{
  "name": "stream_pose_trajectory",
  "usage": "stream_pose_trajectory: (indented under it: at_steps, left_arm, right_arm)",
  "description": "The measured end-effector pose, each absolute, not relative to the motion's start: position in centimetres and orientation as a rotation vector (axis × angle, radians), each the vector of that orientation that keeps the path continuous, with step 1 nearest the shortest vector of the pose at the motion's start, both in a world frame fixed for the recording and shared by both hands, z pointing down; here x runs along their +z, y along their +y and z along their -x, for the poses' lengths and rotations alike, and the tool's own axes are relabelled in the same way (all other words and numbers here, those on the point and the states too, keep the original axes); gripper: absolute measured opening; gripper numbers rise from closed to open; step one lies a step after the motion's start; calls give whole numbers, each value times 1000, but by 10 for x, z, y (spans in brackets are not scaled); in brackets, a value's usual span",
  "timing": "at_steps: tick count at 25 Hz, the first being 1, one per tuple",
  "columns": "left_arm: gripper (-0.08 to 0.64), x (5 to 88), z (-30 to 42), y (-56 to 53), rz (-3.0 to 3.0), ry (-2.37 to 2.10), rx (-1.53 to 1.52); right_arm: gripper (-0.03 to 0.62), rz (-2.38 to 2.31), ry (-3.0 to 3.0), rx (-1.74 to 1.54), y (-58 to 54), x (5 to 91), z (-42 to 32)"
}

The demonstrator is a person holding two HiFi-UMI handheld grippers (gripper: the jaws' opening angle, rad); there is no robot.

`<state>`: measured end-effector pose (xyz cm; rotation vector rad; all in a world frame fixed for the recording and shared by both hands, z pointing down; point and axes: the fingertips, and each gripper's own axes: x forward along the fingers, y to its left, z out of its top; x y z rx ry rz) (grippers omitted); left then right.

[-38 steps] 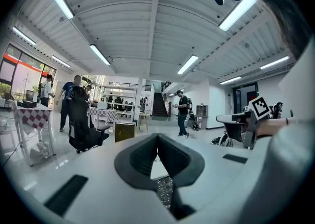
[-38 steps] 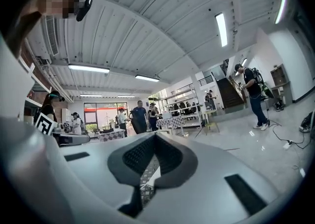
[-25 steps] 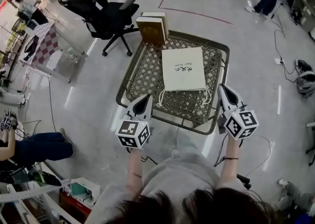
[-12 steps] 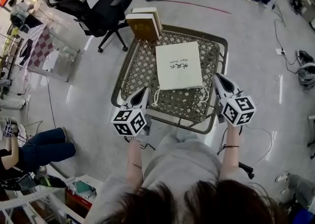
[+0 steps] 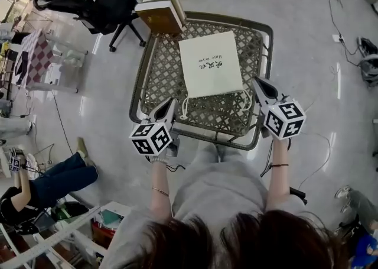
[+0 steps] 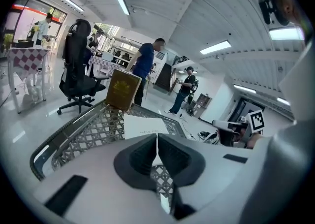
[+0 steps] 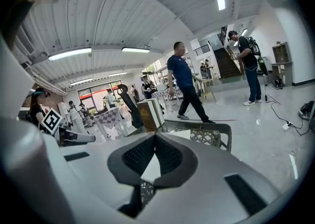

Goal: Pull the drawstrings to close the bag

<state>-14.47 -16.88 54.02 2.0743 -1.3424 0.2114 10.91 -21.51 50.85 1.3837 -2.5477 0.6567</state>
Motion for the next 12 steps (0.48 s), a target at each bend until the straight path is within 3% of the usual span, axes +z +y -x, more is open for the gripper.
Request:
stream_pose_trajectory:
  at_steps: [12]
  left_arm:
    - [26, 599, 139, -179, -2083, -1210, 525]
  right_arm:
    - [21, -1339, -2381, 799, -220, 581, -105]
